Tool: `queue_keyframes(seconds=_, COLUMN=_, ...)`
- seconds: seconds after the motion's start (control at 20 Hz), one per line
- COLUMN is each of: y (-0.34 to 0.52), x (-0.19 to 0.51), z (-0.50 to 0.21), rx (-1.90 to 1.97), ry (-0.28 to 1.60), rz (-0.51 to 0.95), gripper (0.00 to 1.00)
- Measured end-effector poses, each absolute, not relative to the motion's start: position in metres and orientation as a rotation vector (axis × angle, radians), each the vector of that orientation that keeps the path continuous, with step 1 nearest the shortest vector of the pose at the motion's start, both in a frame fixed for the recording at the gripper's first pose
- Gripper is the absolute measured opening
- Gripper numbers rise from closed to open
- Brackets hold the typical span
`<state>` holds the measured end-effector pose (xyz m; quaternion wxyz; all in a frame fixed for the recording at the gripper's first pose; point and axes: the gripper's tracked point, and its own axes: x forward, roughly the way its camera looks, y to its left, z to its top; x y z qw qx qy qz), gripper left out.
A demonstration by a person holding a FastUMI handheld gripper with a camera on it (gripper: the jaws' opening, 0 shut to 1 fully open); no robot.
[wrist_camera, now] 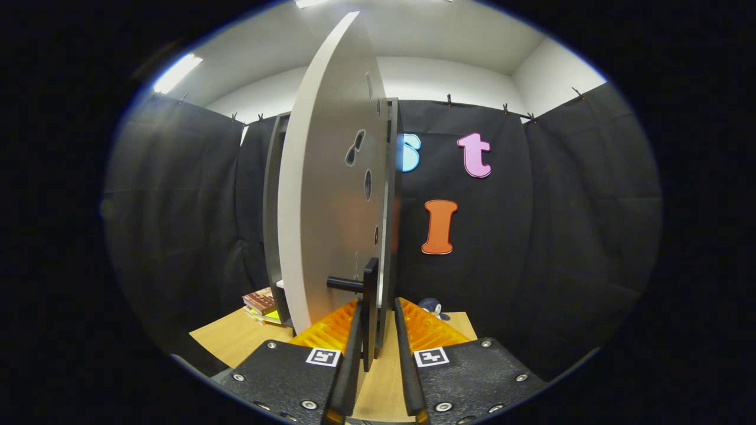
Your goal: Open the shoe cabinet door, grab the shoes and put them into the shoe cabinet, then close the shoe cabinet door.
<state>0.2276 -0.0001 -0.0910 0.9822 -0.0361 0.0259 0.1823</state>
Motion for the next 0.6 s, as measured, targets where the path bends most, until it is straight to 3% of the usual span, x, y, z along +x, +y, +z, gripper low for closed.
queue_keyframes(seconds=0.35, y=-0.041, x=0.191, z=-0.08, rx=-0.084, ry=0.016, rz=0.09, gripper=0.46)
queue_keyframes(seconds=0.6, y=-0.046, x=0.153, z=-0.11, rx=-0.021, ry=0.06, rz=-0.108, gripper=0.54)
